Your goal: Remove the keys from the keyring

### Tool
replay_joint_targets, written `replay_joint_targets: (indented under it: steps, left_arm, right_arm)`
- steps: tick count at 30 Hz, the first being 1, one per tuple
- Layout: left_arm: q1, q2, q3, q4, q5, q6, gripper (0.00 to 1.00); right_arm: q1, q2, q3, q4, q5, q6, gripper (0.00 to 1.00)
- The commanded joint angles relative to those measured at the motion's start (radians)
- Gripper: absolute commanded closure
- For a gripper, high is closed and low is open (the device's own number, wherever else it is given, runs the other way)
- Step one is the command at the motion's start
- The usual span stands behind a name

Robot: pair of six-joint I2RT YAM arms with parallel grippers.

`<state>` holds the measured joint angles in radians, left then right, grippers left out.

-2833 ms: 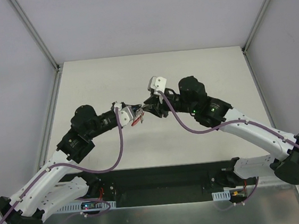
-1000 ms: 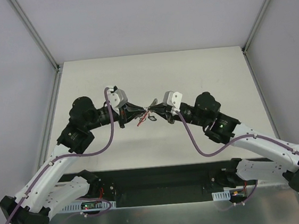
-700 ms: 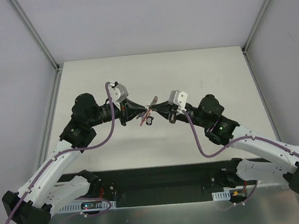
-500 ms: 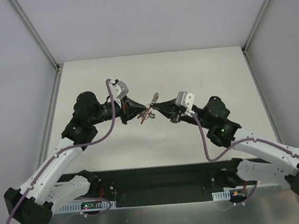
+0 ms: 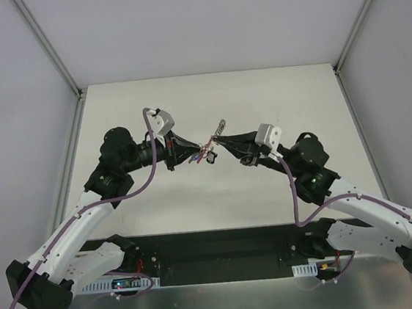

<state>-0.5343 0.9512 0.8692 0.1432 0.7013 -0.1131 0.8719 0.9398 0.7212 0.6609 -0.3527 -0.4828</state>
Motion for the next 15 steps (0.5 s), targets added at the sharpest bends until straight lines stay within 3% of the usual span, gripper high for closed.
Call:
replay_joint_targets:
  steps: [1, 8, 15]
  left_arm:
    - [0.014, -0.034, -0.009, 0.019, -0.025, 0.021, 1.00]
    - [0.014, -0.037, -0.009, 0.015, -0.045, 0.039, 1.00]
    - [0.026, -0.043, -0.041, -0.042, -0.221, 0.084, 1.00]
  right_arm:
    - [-0.017, -0.055, 0.018, 0.040, 0.011, -0.017, 0.99]
    - [-0.028, -0.079, 0.027, -0.033, 0.081, -0.025, 0.99]
    - [-0.089, -0.142, 0.027, -0.312, 0.380, 0.032, 0.99]
